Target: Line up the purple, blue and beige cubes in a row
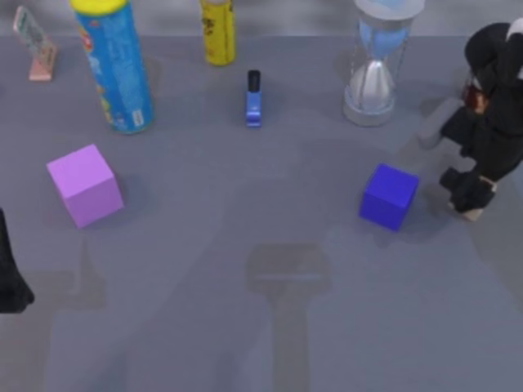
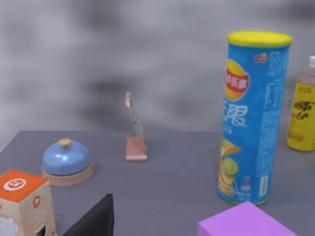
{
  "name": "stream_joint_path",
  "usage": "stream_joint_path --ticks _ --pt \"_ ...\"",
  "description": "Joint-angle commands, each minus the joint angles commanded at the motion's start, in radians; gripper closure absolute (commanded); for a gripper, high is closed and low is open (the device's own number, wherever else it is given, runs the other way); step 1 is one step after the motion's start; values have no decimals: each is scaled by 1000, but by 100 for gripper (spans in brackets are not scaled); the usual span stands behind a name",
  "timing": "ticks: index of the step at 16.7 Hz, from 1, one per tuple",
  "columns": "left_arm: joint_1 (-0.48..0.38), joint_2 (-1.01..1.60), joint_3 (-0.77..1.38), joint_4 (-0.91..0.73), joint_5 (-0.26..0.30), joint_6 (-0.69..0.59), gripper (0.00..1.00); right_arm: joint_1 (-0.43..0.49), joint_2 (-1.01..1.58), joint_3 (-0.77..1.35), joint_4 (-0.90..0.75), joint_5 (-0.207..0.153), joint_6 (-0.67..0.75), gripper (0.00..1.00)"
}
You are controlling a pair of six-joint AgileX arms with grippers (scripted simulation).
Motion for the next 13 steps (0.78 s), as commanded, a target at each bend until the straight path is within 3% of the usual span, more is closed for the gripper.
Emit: stream_joint_path --ticks 5,13 --pt "0 0 0 0 0 0 0 3 -43 18 -43 -14 12 100" --pt "0 0 0 0 0 0 0 9 -118 158 -260 -15 13 100"
